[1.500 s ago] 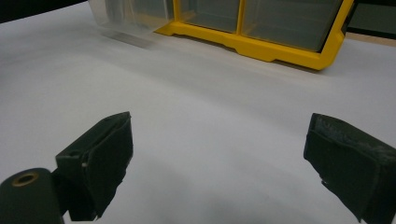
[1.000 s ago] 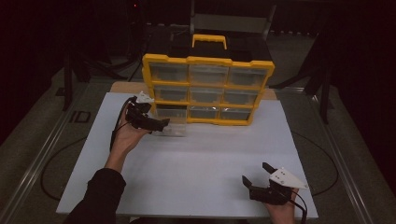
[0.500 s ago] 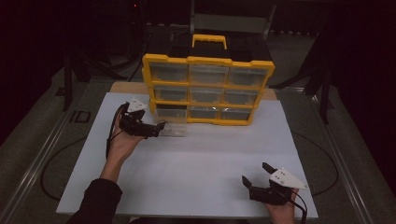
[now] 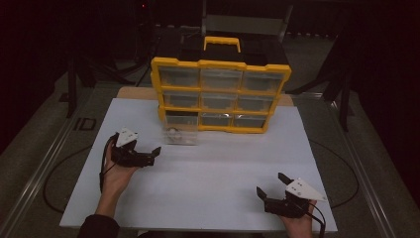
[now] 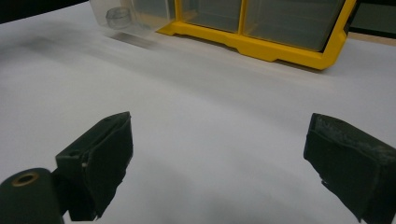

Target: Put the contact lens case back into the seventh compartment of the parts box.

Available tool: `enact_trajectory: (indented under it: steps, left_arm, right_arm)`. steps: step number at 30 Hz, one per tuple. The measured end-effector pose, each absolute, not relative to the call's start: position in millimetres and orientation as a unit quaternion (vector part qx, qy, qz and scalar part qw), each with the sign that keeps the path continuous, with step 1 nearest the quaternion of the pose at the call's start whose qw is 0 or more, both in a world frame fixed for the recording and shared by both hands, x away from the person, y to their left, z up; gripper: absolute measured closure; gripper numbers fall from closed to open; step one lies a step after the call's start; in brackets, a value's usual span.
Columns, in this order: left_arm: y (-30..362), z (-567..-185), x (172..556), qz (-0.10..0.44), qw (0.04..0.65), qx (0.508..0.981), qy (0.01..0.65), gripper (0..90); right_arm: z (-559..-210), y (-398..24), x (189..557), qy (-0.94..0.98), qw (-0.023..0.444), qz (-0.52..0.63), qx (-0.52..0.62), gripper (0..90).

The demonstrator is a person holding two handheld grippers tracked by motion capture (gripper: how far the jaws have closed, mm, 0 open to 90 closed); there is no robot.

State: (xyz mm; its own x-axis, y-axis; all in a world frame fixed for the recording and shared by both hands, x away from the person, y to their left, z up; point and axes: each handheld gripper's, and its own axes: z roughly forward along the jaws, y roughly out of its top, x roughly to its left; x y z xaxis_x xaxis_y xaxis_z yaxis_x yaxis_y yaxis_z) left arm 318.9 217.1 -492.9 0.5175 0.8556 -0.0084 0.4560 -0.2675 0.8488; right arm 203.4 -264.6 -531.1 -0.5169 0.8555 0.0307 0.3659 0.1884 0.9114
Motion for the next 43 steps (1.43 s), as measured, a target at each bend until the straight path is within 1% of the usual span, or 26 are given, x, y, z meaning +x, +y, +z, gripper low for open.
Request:
enact_trajectory:
  steps: [9,21,28,35,43]
  left_arm:
    - [233.0,-513.1,280.7,0.251,0.432,0.751,0.432,0.4]
    - [256.2,-522.9,244.6,0.27,0.448,0.729,0.441,0.4]
    - [260.9,-525.1,238.3,0.28,0.462,0.714,0.444,0.4]
    - [261.6,-521.4,231.0,0.307,0.481,0.697,0.434,0.4]
    - [262.0,-519.0,225.6,0.324,0.476,0.696,0.428,0.4]
  right_arm:
    - [-531.5,-263.3,203.4,0.729,0.255,0.477,0.42,8.2]
    - [-531.4,-262.4,204.0,0.729,0.255,0.481,0.414,8.2]
    - [-529.6,-258.3,207.3,0.732,0.255,0.49,0.398,8.2]
    - [-527.2,-262.5,211.4,0.727,0.263,0.499,0.393,8.2]
    - [-526.9,-263.3,213.1,0.725,0.264,0.502,0.391,8.2]
